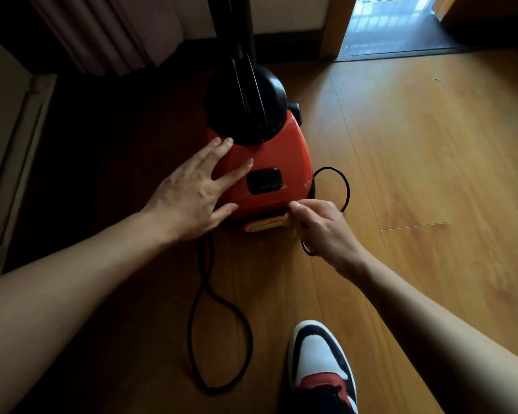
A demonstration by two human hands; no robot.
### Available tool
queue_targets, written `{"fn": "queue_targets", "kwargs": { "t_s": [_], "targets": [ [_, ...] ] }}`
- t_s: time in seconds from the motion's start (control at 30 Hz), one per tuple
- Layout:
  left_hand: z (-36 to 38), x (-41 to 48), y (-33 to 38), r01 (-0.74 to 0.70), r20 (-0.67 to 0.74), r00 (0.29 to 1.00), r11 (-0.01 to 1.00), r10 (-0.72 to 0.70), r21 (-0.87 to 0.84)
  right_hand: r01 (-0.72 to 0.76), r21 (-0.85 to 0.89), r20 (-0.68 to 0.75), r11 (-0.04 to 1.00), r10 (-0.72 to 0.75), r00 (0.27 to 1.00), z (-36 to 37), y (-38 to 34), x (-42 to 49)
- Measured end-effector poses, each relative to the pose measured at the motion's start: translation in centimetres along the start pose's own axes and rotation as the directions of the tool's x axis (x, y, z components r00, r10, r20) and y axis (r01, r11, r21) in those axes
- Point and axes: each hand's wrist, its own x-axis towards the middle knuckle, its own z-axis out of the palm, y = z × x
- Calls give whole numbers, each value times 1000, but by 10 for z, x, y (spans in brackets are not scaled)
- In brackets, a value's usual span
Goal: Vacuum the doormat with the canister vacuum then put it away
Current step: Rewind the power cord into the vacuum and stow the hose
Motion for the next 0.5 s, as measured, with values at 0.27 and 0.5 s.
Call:
{"fn": "queue_targets", "kwargs": {
  "t_s": [0.27,0.5],
  "targets": [
    [-3,2,1,41,30,999,995,-38,-91,-10,-49,143,999,17,990,62,4,1],
    [-8,4,2,53,55,997,993,-47,-108,-330,309,206,892,276,939,119,11,1]
  ]
}}
